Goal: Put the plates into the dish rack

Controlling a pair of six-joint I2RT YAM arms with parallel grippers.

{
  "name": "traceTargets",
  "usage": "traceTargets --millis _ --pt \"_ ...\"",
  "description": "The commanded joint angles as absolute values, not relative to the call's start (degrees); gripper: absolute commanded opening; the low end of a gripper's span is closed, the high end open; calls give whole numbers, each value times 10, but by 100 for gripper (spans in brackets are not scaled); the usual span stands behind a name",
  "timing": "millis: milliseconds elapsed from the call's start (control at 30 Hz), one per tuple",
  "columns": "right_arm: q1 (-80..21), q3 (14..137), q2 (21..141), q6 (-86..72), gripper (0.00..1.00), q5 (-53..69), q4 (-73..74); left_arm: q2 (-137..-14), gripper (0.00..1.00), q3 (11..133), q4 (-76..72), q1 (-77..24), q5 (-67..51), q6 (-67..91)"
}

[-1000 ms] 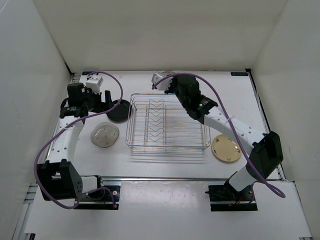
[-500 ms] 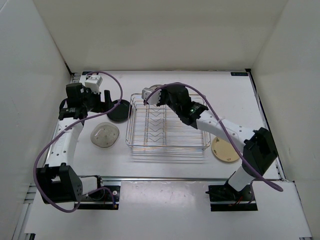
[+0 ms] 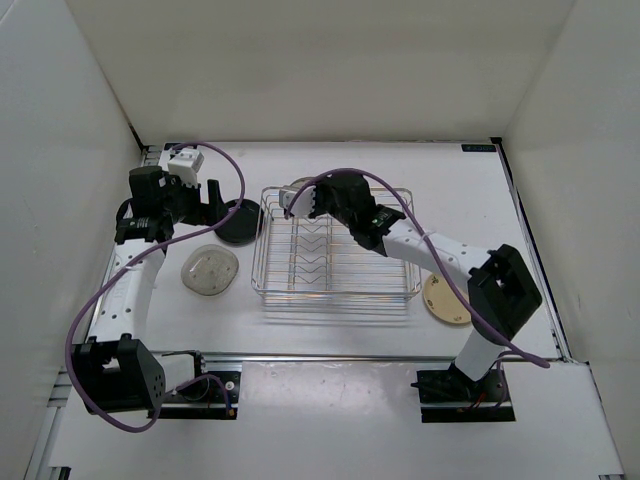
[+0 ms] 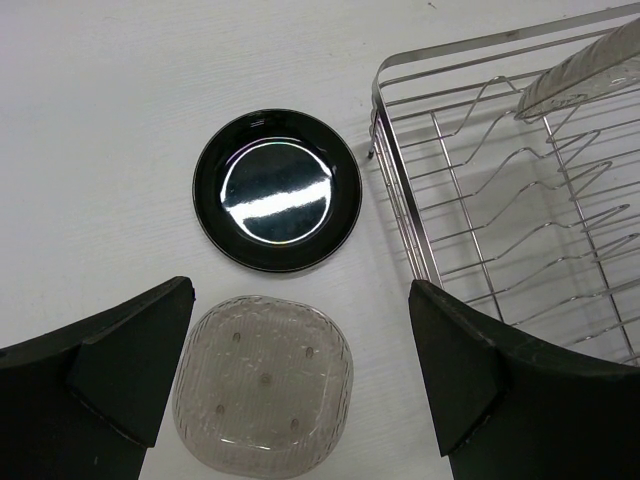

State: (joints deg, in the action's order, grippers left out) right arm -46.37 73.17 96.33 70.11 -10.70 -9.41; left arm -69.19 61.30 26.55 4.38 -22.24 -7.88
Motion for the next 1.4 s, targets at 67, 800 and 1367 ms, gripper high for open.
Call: traceTargets --millis 67,800,1367 --pt "-449 751 974 714 0 -73 -164 -675 100 607 259 47 -240 -82" --pt "-438 750 991 676 0 -68 -149 -680 100 602 259 47 -240 -87" --pt "-443 751 1025 631 0 -66 -98 -673 100 602 259 47 -240 -92"
